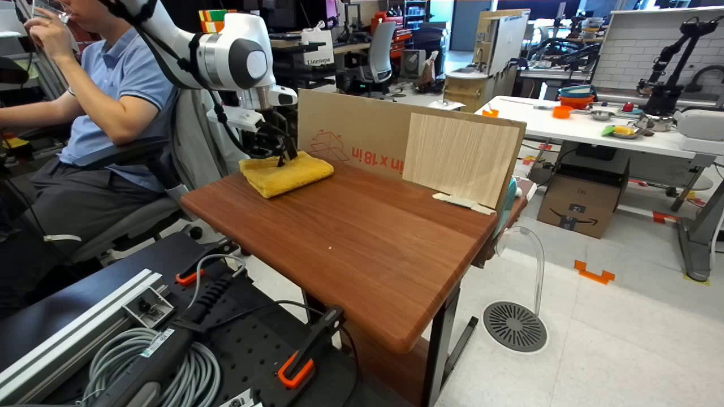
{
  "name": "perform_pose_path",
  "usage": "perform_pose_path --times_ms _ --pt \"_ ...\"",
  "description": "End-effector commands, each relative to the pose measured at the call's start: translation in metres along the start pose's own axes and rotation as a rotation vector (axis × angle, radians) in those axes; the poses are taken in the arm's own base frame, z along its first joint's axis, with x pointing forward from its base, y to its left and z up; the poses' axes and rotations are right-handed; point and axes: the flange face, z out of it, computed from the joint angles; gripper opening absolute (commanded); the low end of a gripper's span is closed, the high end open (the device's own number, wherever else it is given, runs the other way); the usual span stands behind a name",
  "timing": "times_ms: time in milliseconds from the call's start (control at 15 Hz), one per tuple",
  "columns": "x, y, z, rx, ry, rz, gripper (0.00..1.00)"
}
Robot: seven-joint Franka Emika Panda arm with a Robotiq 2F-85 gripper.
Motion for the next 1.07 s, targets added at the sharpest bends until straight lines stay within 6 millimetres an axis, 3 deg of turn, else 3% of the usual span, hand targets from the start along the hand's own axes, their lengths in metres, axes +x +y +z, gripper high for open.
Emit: perform_pose_path --times_ms 0,400,800,1000 --pt "-0.011 0.042 -0.005 0.006 -0.015 0.045 1.0" --pt "-0.065 0.133 -0.001 -0.02 -0.025 0.129 1.0" --pt "-0.122 0.21 -0.003 -0.002 -0.063 0.257 1.0" --pt "-0.142 0.249 -0.009 0.015 -0.071 0.328 1.0"
